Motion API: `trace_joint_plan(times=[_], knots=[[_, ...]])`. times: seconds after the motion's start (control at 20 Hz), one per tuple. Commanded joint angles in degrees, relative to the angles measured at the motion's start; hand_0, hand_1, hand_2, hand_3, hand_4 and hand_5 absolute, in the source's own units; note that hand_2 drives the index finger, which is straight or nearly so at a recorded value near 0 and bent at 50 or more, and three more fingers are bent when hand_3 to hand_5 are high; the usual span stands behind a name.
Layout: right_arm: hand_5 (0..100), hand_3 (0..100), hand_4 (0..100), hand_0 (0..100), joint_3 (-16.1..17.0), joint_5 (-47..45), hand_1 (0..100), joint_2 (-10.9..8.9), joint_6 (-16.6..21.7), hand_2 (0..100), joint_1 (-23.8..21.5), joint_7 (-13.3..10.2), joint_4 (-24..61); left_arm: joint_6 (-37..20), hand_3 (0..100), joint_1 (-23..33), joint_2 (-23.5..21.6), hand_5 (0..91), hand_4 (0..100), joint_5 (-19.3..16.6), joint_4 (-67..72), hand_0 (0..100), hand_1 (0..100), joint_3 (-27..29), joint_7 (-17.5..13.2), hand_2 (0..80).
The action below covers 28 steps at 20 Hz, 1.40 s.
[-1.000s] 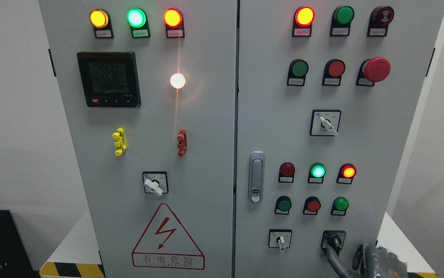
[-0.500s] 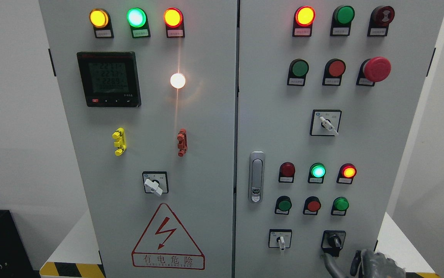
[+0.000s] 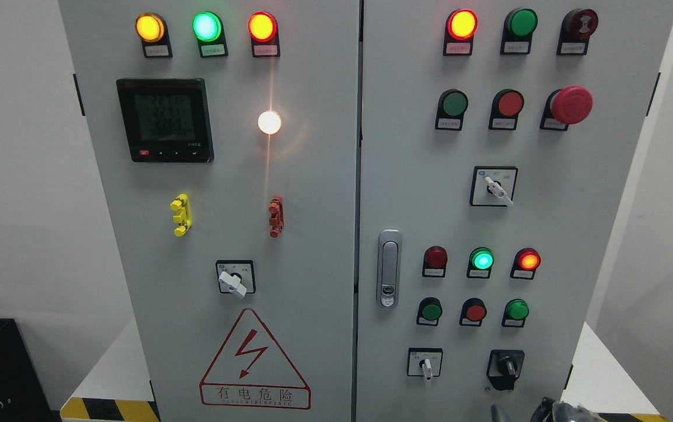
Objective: Flip black knob to close circuit
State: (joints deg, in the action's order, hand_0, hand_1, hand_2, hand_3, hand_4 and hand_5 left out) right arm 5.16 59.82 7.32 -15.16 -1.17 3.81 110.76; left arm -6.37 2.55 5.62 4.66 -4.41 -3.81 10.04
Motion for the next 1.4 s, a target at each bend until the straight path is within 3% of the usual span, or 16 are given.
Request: trace_joint_plan(times=[0.0, 0.1, 0.2, 0.45, 0.55, 1.0, 1.25, 1.35], knots=[[45, 45, 46, 0, -3.1, -22.1, 7, 0.06, 3.4, 30, -5.2, -4.6, 6.7, 0.0, 0, 0.0, 0.0, 0.0, 0, 0.0, -0.1, 12, 56, 0.0, 0.1, 0.0], [37, 34, 34, 0, -3.5, -31.7, 7, 0.23, 5.0, 22, -5.7, -7.9, 6.7, 0.0, 0, 0.0, 0.0, 0.0, 0, 0.0, -0.1, 12, 56, 0.0, 0.1, 0.0], [31, 32, 30, 0, -4.2, -37.4, 6, 0.15, 5.1, 18, -7.2, -9.8, 7.0, 0.0, 0, 0.0, 0.0, 0.0, 0, 0.0, 0.0, 12, 56, -0.1, 0.0, 0.0], [9, 17, 12, 0, -4.4, -53.1, 1, 0.15, 11.3, 6, -10.3, -9.9, 7.4, 0.0, 0, 0.0, 0.0, 0.0, 0, 0.0, 0.0, 12, 56, 0.0, 0.1, 0.0], [0, 12, 3, 0, -4.4, -58.6, 0, 0.06, 11.6, 2, -11.1, -9.5, 7.6, 0.0, 0, 0.0, 0.0, 0.0, 0, 0.0, -0.1, 12, 56, -0.1, 0.1, 0.0], [0, 0, 0, 0, -5.3, -64.7, 0, 0.06, 13.3, 0, -12.9, -7.6, 7.8, 0.0, 0, 0.0, 0.0, 0.0, 0, 0.0, -0.1, 12, 56, -0.1, 0.0, 0.0], [0, 0, 0, 0, -5.7, -64.7, 0, 0.06, 14.0, 0, -15.0, -7.6, 9.0, 0.0, 0, 0.0, 0.0, 0.0, 0, 0.0, -0.1, 12, 56, 0.0, 0.0, 0.0], [0, 0, 0, 0, -5.8, -64.7, 0, -0.03, 16.1, 0, -16.5, -7.6, 9.1, 0.0, 0, 0.0, 0.0, 0.0, 0, 0.0, 0.0, 12, 56, 0.0, 0.0, 0.0]])
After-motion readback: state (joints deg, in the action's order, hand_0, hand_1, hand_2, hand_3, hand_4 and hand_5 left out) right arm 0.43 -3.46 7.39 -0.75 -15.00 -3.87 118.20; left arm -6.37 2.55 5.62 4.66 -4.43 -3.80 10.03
